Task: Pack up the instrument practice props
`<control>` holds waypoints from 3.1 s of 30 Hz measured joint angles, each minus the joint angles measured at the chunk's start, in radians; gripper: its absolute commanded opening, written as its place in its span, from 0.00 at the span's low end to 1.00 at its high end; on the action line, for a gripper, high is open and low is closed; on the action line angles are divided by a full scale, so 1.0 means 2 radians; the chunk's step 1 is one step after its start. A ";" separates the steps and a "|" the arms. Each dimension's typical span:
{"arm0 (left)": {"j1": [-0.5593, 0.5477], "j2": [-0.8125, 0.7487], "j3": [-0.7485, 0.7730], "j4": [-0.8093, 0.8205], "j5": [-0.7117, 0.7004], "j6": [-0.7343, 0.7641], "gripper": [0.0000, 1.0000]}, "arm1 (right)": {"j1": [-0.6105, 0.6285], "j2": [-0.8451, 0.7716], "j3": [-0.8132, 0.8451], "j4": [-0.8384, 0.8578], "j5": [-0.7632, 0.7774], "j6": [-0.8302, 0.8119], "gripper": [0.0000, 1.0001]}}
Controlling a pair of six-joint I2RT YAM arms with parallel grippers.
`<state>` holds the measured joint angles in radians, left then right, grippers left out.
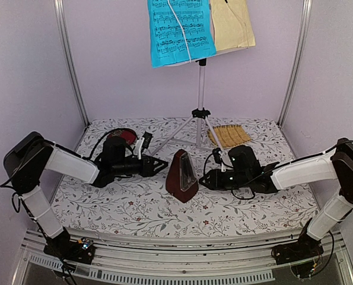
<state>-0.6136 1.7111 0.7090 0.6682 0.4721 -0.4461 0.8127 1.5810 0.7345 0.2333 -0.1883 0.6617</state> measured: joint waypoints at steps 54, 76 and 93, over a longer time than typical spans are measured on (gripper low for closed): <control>-0.126 -0.146 -0.026 -0.140 -0.168 0.045 0.94 | -0.024 0.011 0.057 -0.004 0.067 -0.064 0.54; -0.121 -0.008 0.155 -0.150 -0.082 0.197 0.85 | -0.035 -0.189 -0.059 -0.015 0.054 -0.118 0.93; -0.116 0.001 0.149 -0.127 -0.077 0.179 0.43 | -0.012 -0.191 -0.070 0.011 0.053 -0.129 0.92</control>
<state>-0.8459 1.7123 1.0065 0.4133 0.3183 -0.0875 0.7895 1.1988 0.5949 0.2550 -0.0830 0.4046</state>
